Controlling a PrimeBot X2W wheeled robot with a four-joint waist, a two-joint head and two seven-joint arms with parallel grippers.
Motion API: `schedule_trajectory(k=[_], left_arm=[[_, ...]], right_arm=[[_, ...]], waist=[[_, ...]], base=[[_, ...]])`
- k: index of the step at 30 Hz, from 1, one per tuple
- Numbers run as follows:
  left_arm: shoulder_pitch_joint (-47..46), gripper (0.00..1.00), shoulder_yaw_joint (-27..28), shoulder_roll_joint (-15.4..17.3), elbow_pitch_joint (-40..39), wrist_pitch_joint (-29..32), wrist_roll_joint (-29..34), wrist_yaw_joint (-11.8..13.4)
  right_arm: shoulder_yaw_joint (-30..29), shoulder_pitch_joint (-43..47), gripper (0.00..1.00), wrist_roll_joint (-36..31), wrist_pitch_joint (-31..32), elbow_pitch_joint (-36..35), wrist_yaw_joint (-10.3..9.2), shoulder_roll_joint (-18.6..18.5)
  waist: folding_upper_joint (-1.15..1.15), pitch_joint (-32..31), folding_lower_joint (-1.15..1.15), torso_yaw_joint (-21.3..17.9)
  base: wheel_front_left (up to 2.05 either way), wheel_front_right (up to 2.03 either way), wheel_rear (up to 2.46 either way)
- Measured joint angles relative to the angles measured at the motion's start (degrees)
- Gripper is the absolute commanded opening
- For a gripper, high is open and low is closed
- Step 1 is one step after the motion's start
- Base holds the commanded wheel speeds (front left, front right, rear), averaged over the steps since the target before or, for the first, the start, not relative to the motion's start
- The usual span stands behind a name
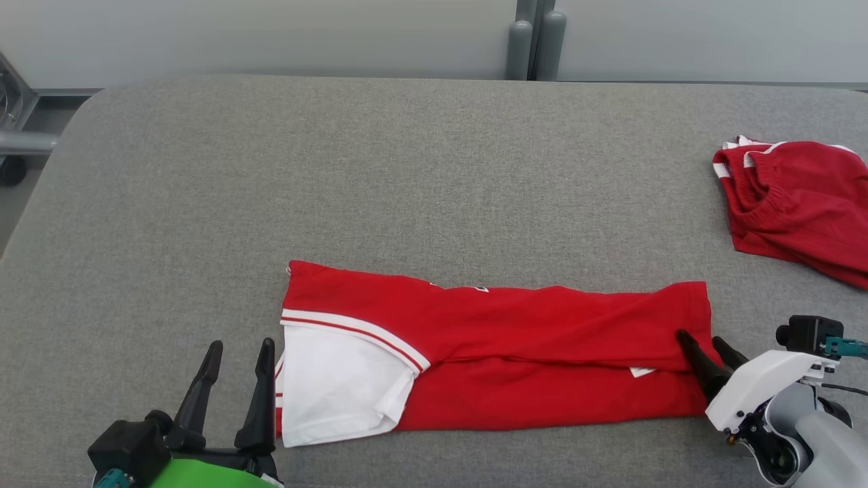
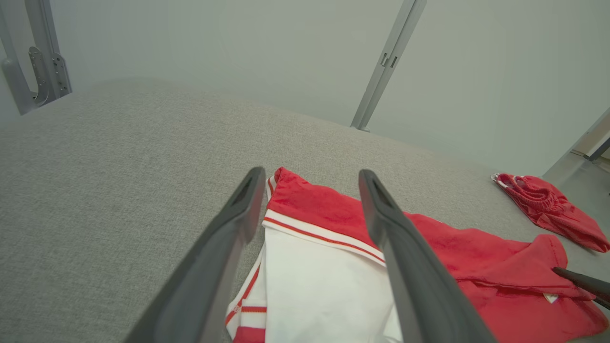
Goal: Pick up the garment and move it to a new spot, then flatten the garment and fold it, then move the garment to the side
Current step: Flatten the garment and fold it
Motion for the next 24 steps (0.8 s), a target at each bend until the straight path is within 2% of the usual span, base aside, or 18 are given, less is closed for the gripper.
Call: schedule_trajectory(k=[2, 3, 12, 24], left_arm=[[0.0, 1.00, 0.1, 0.0, -0.2, 0.0, 0.1, 0.5], [0.1, 1.00, 0.1, 0.0, -0.3, 0.0, 0.1, 0.5], [0.7, 1.00, 0.8, 0.0, -1.5, 0.0, 0.1, 1.5], [2.3, 1.00, 0.6, 0.0, -2.0, 0.0, 0.1, 2.0]], right_arm=[[0.0, -0.3, 0.09, 0.7, 0.0, 0.0, 0.00, 0.2], [0.0, -0.4, 0.00, 1.1, 0.0, 0.0, 0.00, 0.3], [-0.7, -1.2, 0.00, 3.2, 0.5, -0.3, 0.01, -0.1], [-2.7, -1.8, 0.00, 5.3, 1.3, -1.2, 0.02, -7.2]], waist=[[0.00, 0.0, 0.00, 0.0], [0.00, 0.0, 0.00, -0.1], [0.00, -0.2, 0.00, -1.8], [0.00, -1.4, 0.00, -4.7]], base=[[0.00, 0.00, 0.00], [0.00, 0.00, 0.00], [0.00, 0.00, 0.00], [0.00, 0.00, 0.00]])
